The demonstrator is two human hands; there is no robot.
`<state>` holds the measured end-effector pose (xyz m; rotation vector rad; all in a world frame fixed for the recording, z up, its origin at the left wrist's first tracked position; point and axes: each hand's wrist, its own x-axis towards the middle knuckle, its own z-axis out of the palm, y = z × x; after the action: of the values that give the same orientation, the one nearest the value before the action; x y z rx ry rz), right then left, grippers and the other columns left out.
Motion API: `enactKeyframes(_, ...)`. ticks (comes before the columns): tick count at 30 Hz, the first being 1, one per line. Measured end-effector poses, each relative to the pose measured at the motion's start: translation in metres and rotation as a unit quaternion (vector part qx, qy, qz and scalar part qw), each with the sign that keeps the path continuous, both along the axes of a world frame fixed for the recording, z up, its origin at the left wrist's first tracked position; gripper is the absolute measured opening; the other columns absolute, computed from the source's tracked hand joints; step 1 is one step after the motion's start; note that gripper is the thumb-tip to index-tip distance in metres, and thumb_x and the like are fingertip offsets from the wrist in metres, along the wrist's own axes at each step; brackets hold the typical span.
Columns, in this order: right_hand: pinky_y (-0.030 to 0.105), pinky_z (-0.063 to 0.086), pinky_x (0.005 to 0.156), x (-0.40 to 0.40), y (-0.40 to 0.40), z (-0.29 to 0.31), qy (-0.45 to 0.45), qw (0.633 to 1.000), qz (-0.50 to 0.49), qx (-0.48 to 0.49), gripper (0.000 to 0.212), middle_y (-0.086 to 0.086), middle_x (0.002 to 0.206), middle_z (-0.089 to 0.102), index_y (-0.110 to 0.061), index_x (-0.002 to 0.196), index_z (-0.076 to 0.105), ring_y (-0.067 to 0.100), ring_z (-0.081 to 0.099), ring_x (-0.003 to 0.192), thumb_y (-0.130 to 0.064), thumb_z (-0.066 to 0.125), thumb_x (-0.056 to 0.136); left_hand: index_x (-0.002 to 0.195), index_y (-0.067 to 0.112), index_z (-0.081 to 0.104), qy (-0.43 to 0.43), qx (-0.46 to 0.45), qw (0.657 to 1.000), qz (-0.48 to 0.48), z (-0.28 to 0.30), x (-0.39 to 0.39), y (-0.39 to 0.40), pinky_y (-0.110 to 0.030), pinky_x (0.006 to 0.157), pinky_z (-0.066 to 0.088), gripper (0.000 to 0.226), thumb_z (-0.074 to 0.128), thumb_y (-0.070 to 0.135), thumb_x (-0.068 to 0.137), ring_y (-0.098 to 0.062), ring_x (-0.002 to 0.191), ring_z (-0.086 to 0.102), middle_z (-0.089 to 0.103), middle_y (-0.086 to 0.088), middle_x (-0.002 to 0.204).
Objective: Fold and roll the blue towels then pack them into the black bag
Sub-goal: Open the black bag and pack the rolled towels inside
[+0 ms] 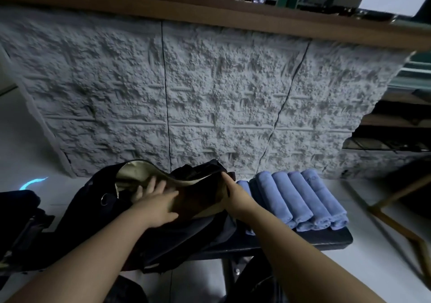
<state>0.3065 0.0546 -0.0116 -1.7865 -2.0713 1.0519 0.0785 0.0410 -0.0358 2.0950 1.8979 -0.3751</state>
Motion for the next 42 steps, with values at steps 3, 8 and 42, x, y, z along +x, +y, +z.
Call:
enactKeyframes(3, 0.014, 0.032, 0.081, 0.005, -0.008, -0.002, 0.018, 1.000, -0.019, 0.008, 0.069, 0.008, 0.146, 0.035, -0.026, 0.152, 0.006, 0.021, 0.042, 0.126, -0.006, 0.039, 0.094, 0.145, 0.044, 0.016, -0.008, 0.022, 1.000, 0.008, 0.006, -0.011, -0.001, -0.053, 0.113, -0.003, 0.076, 0.055, 0.059, 0.081, -0.025, 0.138, -0.029, -0.021, 0.000, 0.155)
enactKeyframes(8, 0.015, 0.042, 0.081, 0.006, -0.014, -0.008, 0.022, 0.999, -0.018, 0.023, 0.065, 0.006, 0.145, 0.039, -0.029, 0.150, 0.020, 0.022, 0.050, 0.116, -0.007, 0.041, 0.093, 0.135, 0.047, 0.037, 0.074, 0.100, 0.992, -0.029, 0.025, -0.019, -0.003, -0.049, 0.113, 0.008, 0.057, 0.057, 0.051, 0.082, -0.027, 0.142, -0.009, -0.007, -0.002, 0.156)
enactKeyframes(42, 0.040, 0.032, 0.094, 0.093, 0.028, -0.071, -0.208, 0.925, -0.304, 0.087, 0.035, 0.018, 0.125, 0.049, -0.004, 0.121, 0.046, 0.038, 0.040, 0.119, -0.027, 0.043, 0.096, 0.134, 0.034, 0.038, -0.180, 0.226, 0.957, 0.026, 0.023, 0.056, 0.018, -0.042, 0.114, -0.001, 0.052, 0.055, 0.044, 0.086, -0.013, 0.143, -0.005, 0.006, 0.007, 0.155)
